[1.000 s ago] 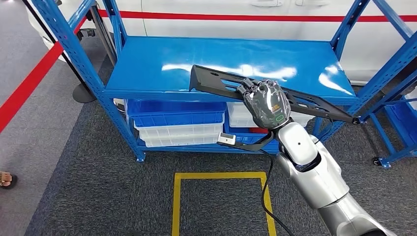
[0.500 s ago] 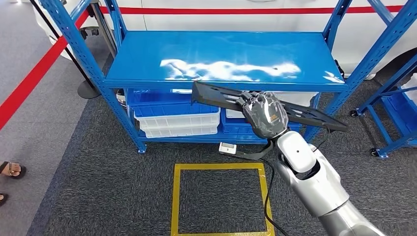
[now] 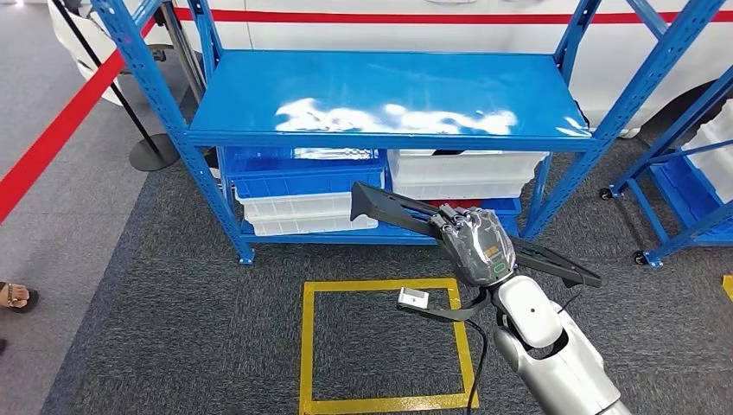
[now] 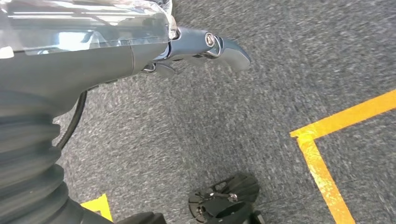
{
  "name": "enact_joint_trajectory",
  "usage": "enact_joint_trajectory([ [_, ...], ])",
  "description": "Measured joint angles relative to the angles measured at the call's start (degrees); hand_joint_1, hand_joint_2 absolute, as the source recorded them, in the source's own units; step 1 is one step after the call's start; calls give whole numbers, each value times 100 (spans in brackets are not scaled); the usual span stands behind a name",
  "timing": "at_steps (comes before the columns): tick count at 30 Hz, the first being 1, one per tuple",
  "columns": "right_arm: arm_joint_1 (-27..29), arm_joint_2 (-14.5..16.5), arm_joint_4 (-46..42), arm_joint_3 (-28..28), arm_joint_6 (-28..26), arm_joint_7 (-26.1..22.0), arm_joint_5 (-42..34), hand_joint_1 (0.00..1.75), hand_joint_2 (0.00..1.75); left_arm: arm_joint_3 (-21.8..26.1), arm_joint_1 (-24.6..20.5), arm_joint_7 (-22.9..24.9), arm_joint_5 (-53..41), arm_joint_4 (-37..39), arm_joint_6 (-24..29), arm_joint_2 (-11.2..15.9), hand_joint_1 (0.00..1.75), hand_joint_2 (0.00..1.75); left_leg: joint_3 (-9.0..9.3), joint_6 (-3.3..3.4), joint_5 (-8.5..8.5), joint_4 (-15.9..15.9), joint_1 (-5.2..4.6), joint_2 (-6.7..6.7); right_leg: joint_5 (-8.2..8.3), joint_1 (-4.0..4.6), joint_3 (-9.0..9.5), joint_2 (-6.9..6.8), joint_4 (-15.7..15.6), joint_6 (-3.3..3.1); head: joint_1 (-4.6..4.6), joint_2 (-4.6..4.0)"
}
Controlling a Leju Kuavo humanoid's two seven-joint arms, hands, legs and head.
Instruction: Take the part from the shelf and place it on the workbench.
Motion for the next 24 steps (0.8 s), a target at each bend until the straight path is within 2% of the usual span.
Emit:
enact_joint_trajectory([
  [1, 36, 22, -32, -31, -30, 4, 18, 175, 175, -1, -9, -10, -1, 0, 5, -1, 0, 175, -16, -29, -12, 33, -14, 29, 40, 16, 116, -39, -221, -38, 0, 0],
  [2, 77, 46, -60, -61, -56, 6, 37, 175, 175, 0, -18, -21, -4, 0, 10, -1, 0, 175, -28, -57, -19, 51, -27, 56, 34, 33, 137, -42, -295, -82, 0, 0],
  [4, 170, 99, -119, -120, -90, 14, 70, 175, 175, 1, -38, -39, -11, 0, 21, -1, 0, 175, -35, -116, -23, 59, -33, 105, 73, 39, 110, 44, -303, -165, 1, 0],
  [6, 234, 163, -171, -168, -105, 21, 82, 175, 175, 0, -70, -45, -19, 0, 26, -1, 0, 175, -97, -188, -165, 217, -15, 40, 120, 19, 89, 103, -329, -243, 1, 0],
  [7, 248, 197, -195, -190, -111, 24, 82, 175, 175, -1, -87, -46, -22, 0, 27, 0, 0, 175, -194, -220, -334, 460, -2, -26, 143, 9, 76, 131, -340, -279, 1, 0],
  [9, 268, 258, -225, -227, -125, 27, 82, 175, 175, -1, -109, -49, -29, 0, 31, 1, 0, 175, -495, -258, -749, 1220, 15, -126, 176, 9, 35, 205, -338, -313, 1, 0],
  [10, 287, 279, -233, -241, -129, 28, 82, 175, 175, -1, -114, -49, -33, 0, 32, 2, 0, 175, -623, -266, -877, 1548, 20, -139, 191, 12, 17, 250, -336, -316, 1, 0],
  [11, 311, 297, -238, -255, -132, 29, 82, 175, 175, -1, -117, -50, -36, 0, 33, 2, 0, 175, -666, -264, -893, 1693, 21, -144, 205, 15, 3, 300, -334, -312, 1, 0],
  [12, 333, 309, -240, -266, -134, 29, 82, 175, 175, -1, -121, -50, -39, 0, 33, 2, 0, 175, -608, -255, -803, 1622, 22, -150, 219, 16, -4, 352, -333, -302, 1, 0],
  [13, 350, 319, -245, -276, -134, 29, 82, 175, 175, -1, -128, -50, -41, 0, 33, 2, 0, 175, -442, -235, -620, 1318, 22, -176, 230, 17, -7, 407, -331, -290, 1, 0],
  [15, 359, 339, -269, -294, -139, 30, 82, 175, 175, -1, -151, -51, -42, 0, 34, 9, 0, 175, -34, -171, -279, 498, 24, -364, 258, 22, -20, 511, -324, -253, 1, 0],
  [16, 359, 348, -281, -305, -144, 32, 82, 175, 175, -1, -162, -52, -42, 0, 36, 15, 0, 175, 102, -146, -190, 202, 22, -456, 277, 21, -38, 560, -321, -223, 0, 0],
  [17, 363, 355, -291, -316, -149, 34, 82, 175, 175, -1, -170, -54, -42, 0, 39, 20, 0, 175, 159, -128, -169, 57, 16, -521, 301, 14, -60, 605, -321, -187, 0, 0],
  [19, 393, 363, -315, -340, -161, 37, 85, 175, 175, 0, -181, -58, -42, 0, 46, 22, 0, 175, 161, -93, -149, 7, 11, -481, 355, 3, -98, 696, -341, -101, 0, 0],
  [21, 430, 369, -346, -361, -174, 36, 85, 175, 175, 1, -197, -61, -40, 0, 55, 15, 0, 175, 162, -18, -75, -54, 34, -378, 278, 10, -168, 612, -240, -51, 1, 0],
  [22, 435, 372, -357, -368, -182, 35, 85, 175, 175, 1, -203, -63, -40, 0, 58, 11, 0, 175, 152, 16, -39, -83, 49, -321, 138, 20, -263, 508, -38, -38, 1, 0],
  [24, 440, 375, -367, -378, -194, 34, 84, 175, 175, 2, -196, -66, -40, 0, 59, 8, 0, 175, 112, 50, -9, -88, 38, -203, -269, 21, -578, 302, 682, -16, 1, 0],
])
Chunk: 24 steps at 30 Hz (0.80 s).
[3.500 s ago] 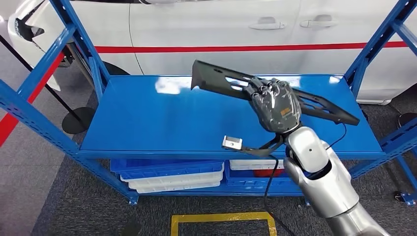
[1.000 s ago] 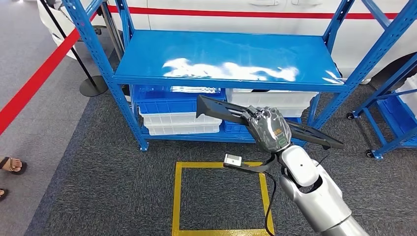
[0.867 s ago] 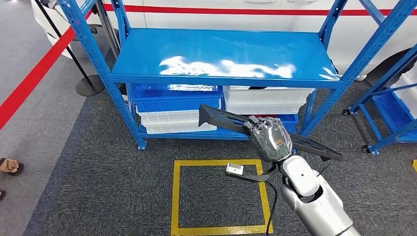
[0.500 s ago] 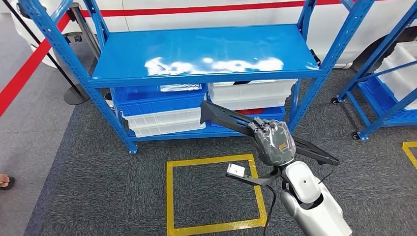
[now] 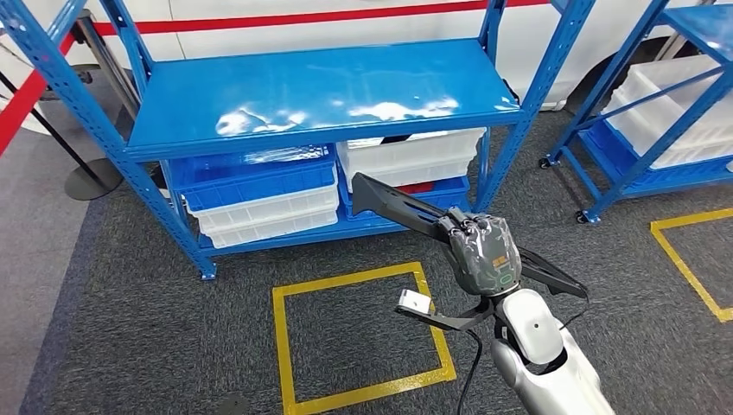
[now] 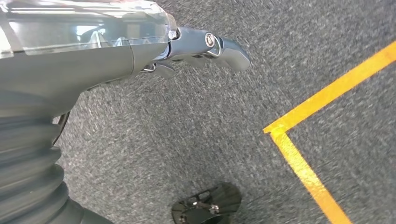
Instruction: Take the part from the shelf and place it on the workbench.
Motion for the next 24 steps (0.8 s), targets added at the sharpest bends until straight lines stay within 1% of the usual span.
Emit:
enact_joint_trajectory([
  [1, 7, 1, -1, -3, -3, 0, 1, 175, 175, 1, 9, 1, 0, 0, 0, 0, 0, 175, -22, 2, 5, 7, -8, 60, -147, -3, -145, -40, 350, 17, 0, 0],
  [2, 16, 1, -1, -4, -4, 0, 1, 175, 175, 2, 15, 2, -1, 0, 0, 0, 0, 175, -40, 3, 7, 17, -14, 120, -203, -8, -214, -62, 553, 29, -1, 0],
  [3, 24, 1, -1, -7, -4, 0, 1, 175, 175, 3, 16, 5, -2, 0, 0, 0, 0, 175, -52, 1, 7, 29, -18, 176, -148, -12, -168, -77, 530, 34, -1, 0],
  [4, 29, 1, -2, -10, -4, 0, 1, 175, 175, 3, 14, 10, -7, 0, 0, 0, 0, 175, -58, -6, 3, 43, -20, 229, -5, -15, -5, -104, 279, 30, -1, 0],
  [5, 31, 1, -5, -18, -4, 1, 0, 175, 175, 3, 9, 18, -13, 0, 0, 0, 0, 175, -60, -19, -5, 60, -24, 278, 169, -13, 238, -175, -130, 16, -1, 0],
  [6, 29, 1, -9, -26, -3, 1, 0, 175, 175, 3, 4, 31, -22, 0, 3, 0, 0, 175, -64, -38, -18, 79, -38, 321, 289, 11, 464, -278, -525, -16, -1, 0],
  [7, 28, 2, -16, -34, -3, 2, 0, 175, 175, 2, -1, 48, -35, 0, 7, 1, 0, 175, -70, -61, -30, 96, -53, 356, 367, 35, 619, -350, -824, -56, -1, 0],
  [8, 32, 2, -23, -45, -3, 2, -1, 175, 175, 2, -5, 66, -45, 0, 14, 1, 0, 175, -75, -86, -37, 108, -67, 388, 385, 58, 690, -401, -982, -96, -1, 0],
  [9, 40, 2, -27, -57, -3, 1, -2, 175, 175, 2, -5, 82, -52, 0, 20, 1, 0, 175, -77, -112, -39, 108, -77, 420, 372, 80, 685, -392, -1008, -135, -1, 0],
  [10, 52, 2, -31, -71, -4, 1, -3, 175, 175, 2, -5, 93, -54, 0, 23, 1, 0, 175, -72, -139, -38, 104, -81, 456, 390, 73, 670, -336, -1021, -167, -1, 0],
  [11, 64, 2, -31, -84, -5, 0, -8, 175, 175, 3, -5, 98, -49, 0, 26, 1, 0, 175, -72, -175, -56, 115, -75, 443, 407, 59, 667, -296, -1038, -200, -1, 0],
  [12, 71, 3, -31, -94, -7, 0, -13, 175, 175, 3, -6, 99, -44, 0, 26, 2, 0, 175, -94, -207, -120, 177, -68, 378, 428, 42, 665, -253, -1058, -236, -1, 0],
  [13, 75, 4, -31, -101, -9, 0, -18, 175, 175, 3, -4, 97, -39, 0, 27, 3, 0, 175, -157, -236, -244, 339, -59, 285, 450, 23, 662, -214, -1077, -270, -1, 0],
  [14, 80, 5, -31, -107, -14, 0, -24, 175, 175, 2, 2, 92, -36, 0, 27, 5, 0, 175, -276, -260, -427, 625, -43, 171, 467, 14, 655, -173, -1086, -295, -1, 0],
  [15, 88, 5, -30, -114, -21, 0, -29, 175, 175, 2, 13, 85, -35, 0, 28, 7, 0, 175, -436, -272, -632, 1004, -35, 98, 479, 15, 641, -126, -1085, -313, -1, 0],
  [16, 108, 5, -31, -122, -30, 0, -35, 175, 175, 2, 28, 79, -35, 0, 28, 9, 0, 175, -600, -283, -799, 1388, -28, 68, 487, 18, 625, -74, -1081, -322, -1, 0],
  [17, 143, 5, -31, -134, -41, 0, -41, 175, 175, 2, 43, 71, -36, 0, 27, 11, 0, 175, -715, -289, -878, 1657, -22, 57, 494, 21, 613, -16, -1074, -325, -1, 0],
  [18, 186, 5, -31, -145, -52, 0, -47, 175, 175, 3, 54, 64, -39, 0, 26, 13, 0, 175, -735, -289, -839, 1721, -18, 55, 498, 22, 605, 44, -1064, -323, -1, 0],
  [19, 231, 5, -32, -155, -61, 0, -51, 175, 175, 3, 58, 57, -44, 0, 25, 14, 0, 175, -645, -280, -690, 1546, -15, 44, 500, 22, 601, 106, -1053, -319, -1, 0],
  [20, 269, 5, -33, -161, -72, 0, -54, 175, 175, 3, 57, 51, -49, 0, 24, 16, 0, 175, -471, -263, -475, 1191, -13, -3, 503, 21, 599, 169, -1042, -311, -1, 0],
  [21, 296, 9, -35, -166, -89, 1, -58, 175, 175, 2, 51, 47, -55, 0, 23, 23, 0, 175, -279, -236, -298, 787, -8, -130, 509, 21, 592, 228, -1032, -295, -1, 0],
  [22, 312, 13, -42, -169, -108, 3, -63, 175, 175, 2, 46, 44, -62, 0, 22, 31, 0, 175, -126, -214, -177, 437, -2, -253, 519, 21, 573, 289, -1019, -269, -1, 0],
  [23, 324, 17, -51, -176, -128, 5, -71, 175, 175, 1, 45, 43, -68, 0, 20, 37, 0, 175, -38, -196, -123, 223, -3, -357, 537, 13, 544, 344, -1013, -232, -1, 0],
  [24, 343, 23, -63, -189, -146, 9, -81, 175, 175, 1, 46, 43, -75, 0, 19, 42, 0, 175, -11, -179, -127, 136, -8, -412, 561, 1, 514, 400, -1014, -189, -1, 0],
])
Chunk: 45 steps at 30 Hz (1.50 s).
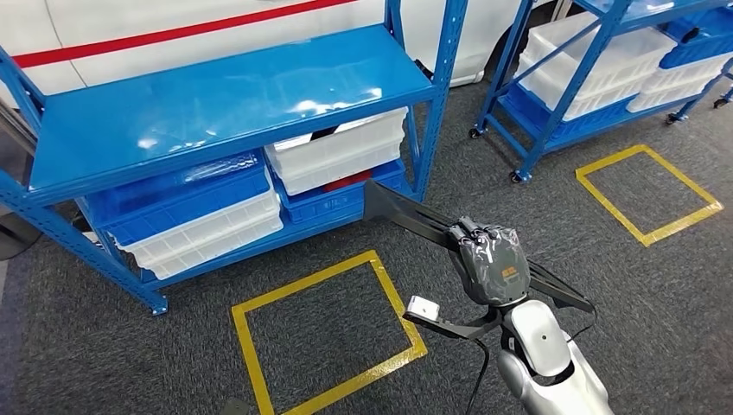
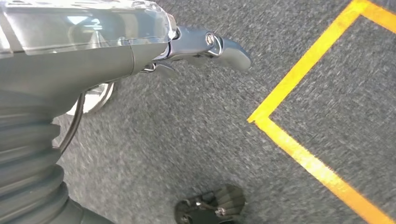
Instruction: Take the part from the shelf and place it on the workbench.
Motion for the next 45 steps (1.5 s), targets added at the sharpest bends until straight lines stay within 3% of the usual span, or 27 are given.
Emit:
enact_joint_trajectory([
  [2, 60, 9, -27, -37, -13, 7, -25, 175, 175, 0, 4, 0, -4, 0, 3, -6, 0, 175, 1, 44, 41, -47, 2, 92, 42, -25, -40, 94, -14, 84, 0, 0],
  [4, 123, 17, -51, -80, -19, 14, -46, 175, 175, 1, -8, -5, 10, 0, 8, -15, 0, 175, 13, 119, 107, -117, 27, 209, -67, -9, -121, -41, 133, 132, 1, 0],
  [7, 169, 25, -64, -113, -37, 17, -62, 175, 175, 2, 7, -14, 36, 0, 7, -18, 0, 175, -7, 174, 148, -152, 21, 411, -601, 3, -554, -399, 1094, 170, 2, 0],
  [9, 240, 28, -63, -120, -52, 17, -64, 175, 175, 3, 32, -3, 39, 0, 2, -13, 0, 175, -23, 171, 146, -143, 14, 541, -723, -13, -713, -463, 1509, 195, 3, 0],
  [10, 279, 28, -63, -124, -58, 17, -64, 175, 175, 4, 37, 4, 41, 0, 0, -12, 0, 175, -27, 165, 142, -137, 14, 600, -632, -23, -636, -483, 1409, 201, 3, 0],
  [12, 322, 30, -66, -131, -67, 16, -67, 175, 175, 4, 32, 13, 56, 0, -2, -13, 0, 175, -27, 134, 122, -112, 12, 706, -320, -33, -214, -609, 684, 189, 3, 0],
  [14, 317, 43, -78, -135, -72, 4, -67, 175, 175, 6, 27, 8, 85, 0, 9, -12, 0, 175, -30, 72, 90, -78, -15, 786, -158, -1, 111, -750, 79, 123, 2, 0],
  [15, 310, 52, -85, -137, -74, -4, -65, 175, 175, 8, 27, 1, 98, 0, 16, -11, 0, 175, -29, 40, 80, -70, -28, 821, -163, 19, 151, -773, -18, 84, 2, 0],
  [17, 300, 69, -94, -140, -72, -17, -60, 175, 175, 10, 29, -15, 115, 0, 29, -11, 0, 175, -19, -26, 67, -71, -35, 879, -147, 33, 136, -682, -29, 13, 1, 0],
  [19, 284, 85, -98, -141, -68, -20, -58, 175, 175, 11, 31, -26, 120, 0, 32, -11, 0, 175, -70, -93, -58, 72, -12, 770, -117, 19, 131, -609, -54, -56, 1, 0],
  [20, 269, 96, -100, -141, -66, -19, -58, 175, 175, 12, 36, -30, 121, 0, 33, -11, 0, 175, -166, -121, -209, 296, 0, 665, -102, 8, 127, -574, -66, -90, 1, 0],
  [22, 244, 116, -103, -142, -60, -19, -58, 175, 175, 13, 61, -34, 123, 0, 32, -11, 0, 175, -505, -148, -613, 1063, 9, 491, -87, 15, 107, -492, -65, -134, 1, 0],
  [24, 237, 128, -103, -142, -56, -19, -58, 175, 175, 15, 90, -34, 124, 0, 28, -11, 0, 175, -764, -152, -790, 1634, 9, 459, -80, 27, 88, -381, -53, -149, 1, 0],
  [25, 237, 133, -103, -142, -55, -19, -58, 175, 175, 15, 97, -34, 125, 0, 24, -11, 0, 175, -749, -144, -707, 1607, 9, 458, -79, 29, 85, -322, -44, -150, 1, 0],
  [26, 237, 140, -105, -142, -54, -18, -58, 175, 175, 15, 100, -34, 129, 0, 18, -11, 0, 175, -628, -129, -527, 1354, 10, 443, -78, 30, 85, -259, -33, -147, 1, 0],
  [27, 237, 147, -114, -142, -52, -16, -58, 175, 175, 15, 100, -34, 133, 0, 12, -10, 0, 175, -435, -105, -299, 945, 10, 382, -78, 29, 86, -196, -24, -140, 1, 0],
  [29, 237, 164, -138, -145, -49, -7, -53, 175, 175, 17, 101, -31, 139, 0, 3, -4, 0, 175, -108, -50, -23, 219, 13, 195, -66, 33, 67, -80, -5, -96, 1, 0],
  [30, 240, 169, -151, -151, -48, -2, -50, 175, 175, 19, 104, -26, 140, 0, 0, -1, 0, 175, -36, -29, 16, 41, 7, 128, -54, 28, 48, -31, -1, -64, 1, 0],
  [32, 259, 173, -166, -170, -50, 2, -46, 175, 175, 22, 107, -4, 142, 0, 4, 3, 0, 175, -19, 12, 20, -23, -8, 156, -15, 10, 14, 59, -17, 16, 1, 0],
  [33, 270, 174, -171, -182, -52, 2, -46, 175, 175, 24, 104, 15, 142, 0, 13, 3, 0, 175, -10, 46, 48, -50, -1, 202, -8, 4, 3, 52, -18, 47, 1, 0],
  [35, 264, 176, -178, -201, -56, -3, -47, 175, 175, 36, 97, 55, 142, 0, 37, 1, 0, 175, 2, 124, 107, -113, 21, 307, -138, 15, -91, -152, 158, 104, 2, 0],
  [37, 240, 179, -176, -211, -55, -8, -47, 175, 175, 53, 112, 85, 155, 0, 48, 0, 0, 175, -2, 167, 131, -138, 19, 420, -488, 8, -379, -402, 778, 156, 2, 0],
  [38, 234, 180, -173, -213, -54, -12, -47, 175, 175, 63, 124, 95, 166, 0, 48, 1, 0, 175, -10, 173, 131, -136, 13, 480, -656, -6, -558, -443, 1162, 184, 2, 0],
  [40, 231, 183, -151, -214, -45, -18, -49, 175, 175, 86, 138, 115, 191, 0, 45, 3, 0, 175, -18, 170, 127, -131, 9, 591, -723, -33, -724, -468, 1533, 223, 3, 0],
  [41, 220, 185, -137, -214, -38, -23, -53, 175, 175, 98, 139, 126, 204, 0, 44, 3, 0, 175, -17, 161, 121, -127, 10, 644, -604, -43, -641, -492, 1390, 234, 3, 0],
  [43, 164, 191, -108, -213, -22, -32, -63, 175, 175, 123, 136, 151, 227, 0, 44, 3, 0, 175, -10, 124, 97, -109, 4, 741, -274, -43, -233, -650, 633, 223, 3, 0],
  [45, 80, 205, -78, -211, -10, -44, -71, 175, 175, 148, 132, 173, 238, 0, 47, 4, 0, 175, -12, 62, 62, -81, -24, 816, -121, -6, 49, -782, 73, 141, 2, 0],
])
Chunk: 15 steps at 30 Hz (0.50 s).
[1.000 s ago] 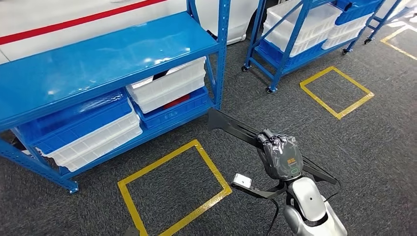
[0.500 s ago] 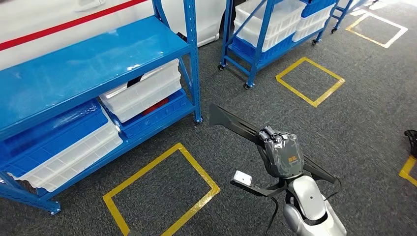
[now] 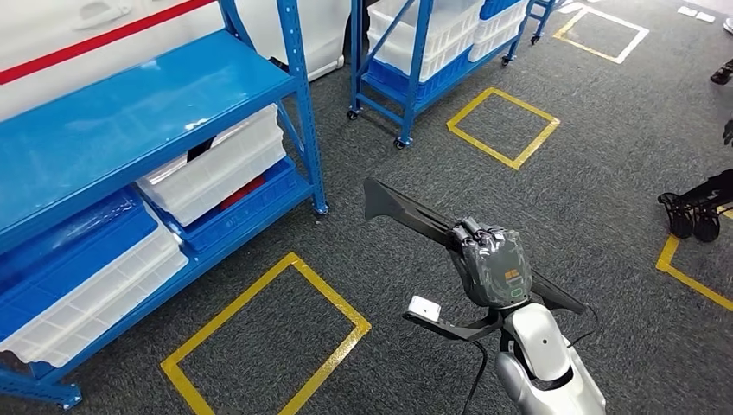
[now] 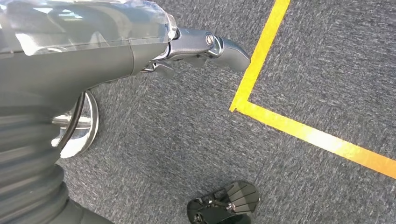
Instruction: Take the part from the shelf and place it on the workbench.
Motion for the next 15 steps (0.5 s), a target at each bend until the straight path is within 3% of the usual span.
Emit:
enact_joint_trajectory([
  [1, -40, 9, 20, 1, 3, -7, -3, 175, 175, 11, -2, 9, 4, 0, 1, 1, 0, 175, 1, -34, -12, 5, -14, 34, -6, 23, 29, -14, -82, -49, 0, 0],
  [3, -111, 26, 74, 2, 7, -28, -10, 175, 175, 25, -8, 26, 15, 0, 3, 1, 0, 175, 10, -100, -27, -4, -15, 101, 12, 36, 12, 96, -92, -134, -1, 0],
  [5, -197, 63, 136, 4, 9, -44, -20, 175, 175, 44, -17, 33, 26, 0, 4, 1, 0, 175, -42, -164, -161, 148, 10, -18, 44, 18, 13, 186, -129, -208, -1, 0],
  [8, -314, 113, 218, 7, 15, -56, -57, 175, 175, 73, -2, 42, 39, 0, 11, 1, 0, 175, -482, -213, -681, 1148, 36, -311, 71, 17, 10, 318, -146, -281, -1, 0],
  [9, -329, 117, 243, 7, 15, -61, -79, 175, 175, 81, 10, 48, 35, 0, 15, 1, 0, 175, -649, -217, -790, 1490, 36, -340, 73, 25, 10, 375, -143, -287, -1, 0],
  [10, -336, 121, 267, 6, 15, -67, -99, 175, 175, 87, 18, 56, 24, 0, 22, 1, 0, 175, -742, -215, -789, 1655, 36, -353, 73, 30, 9, 435, -136, -288, -1, 0],
  [11, -342, 122, 291, 6, 15, -74, -118, 175, 175, 92, 22, 63, 11, 0, 32, 1, 0, 175, -736, -207, -678, 1598, 36, -360, 72, 33, 10, 499, -128, -287, -1, 0],
  [13, -359, 124, 325, 5, 10, -86, -152, 175, 175, 93, 20, 79, -16, 0, 57, 1, 0, 175, -449, -169, -250, 898, 42, -460, 68, 31, 11, 627, -107, -278, -1, 0],
  [15, -375, 128, 337, 4, 5, -89, -172, 175, 175, 94, 18, 93, -33, 0, 73, 3, 0, 175, -166, -125, 0, 238, 48, -643, 75, 34, -9, 746, -88, -233, -1, 0],
])
